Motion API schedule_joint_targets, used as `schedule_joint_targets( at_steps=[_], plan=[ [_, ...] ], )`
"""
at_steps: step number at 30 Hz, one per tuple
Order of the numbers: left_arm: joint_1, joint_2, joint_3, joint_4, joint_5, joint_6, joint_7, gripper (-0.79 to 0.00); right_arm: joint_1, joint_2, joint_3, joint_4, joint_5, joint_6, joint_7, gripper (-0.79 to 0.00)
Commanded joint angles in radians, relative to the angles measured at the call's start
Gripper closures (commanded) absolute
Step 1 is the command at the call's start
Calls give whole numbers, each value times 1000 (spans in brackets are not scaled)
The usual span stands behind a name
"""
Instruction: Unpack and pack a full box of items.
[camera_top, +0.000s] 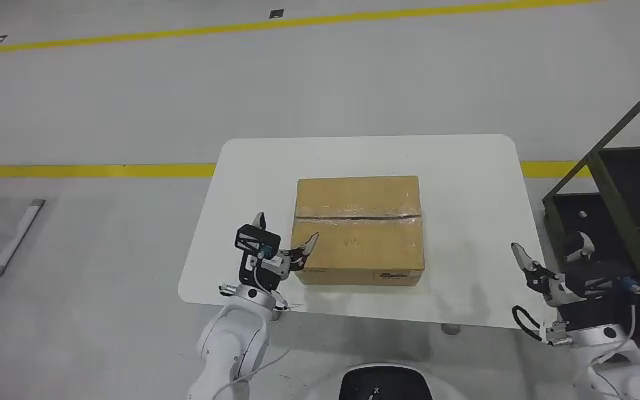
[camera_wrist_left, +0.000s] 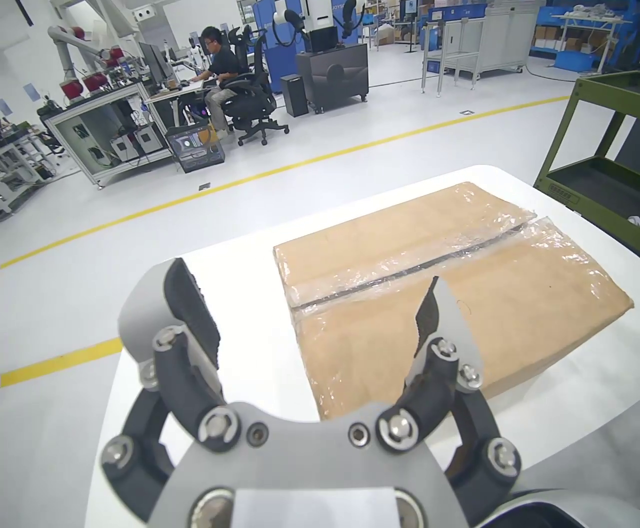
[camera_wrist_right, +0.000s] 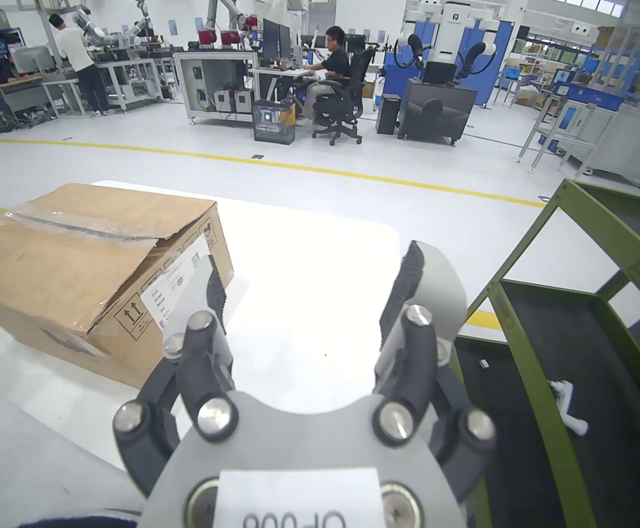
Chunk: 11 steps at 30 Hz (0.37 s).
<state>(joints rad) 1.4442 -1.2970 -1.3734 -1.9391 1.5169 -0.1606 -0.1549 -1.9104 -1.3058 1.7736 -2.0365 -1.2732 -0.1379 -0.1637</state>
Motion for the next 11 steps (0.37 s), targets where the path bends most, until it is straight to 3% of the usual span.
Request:
schedule_joint_targets(
  at_steps=[1, 5, 11],
  plan=[
    [0, 0, 0, 0, 0, 0, 0, -785, 0, 0, 0, 0, 0, 0, 0, -735],
    [0, 0, 0, 0, 0, 0, 0, -785, 0, 0, 0, 0, 0, 0, 0, -784],
    [0, 0, 0, 0, 0, 0, 0, -784, 0, 0, 0, 0, 0, 0, 0, -784]
  ],
)
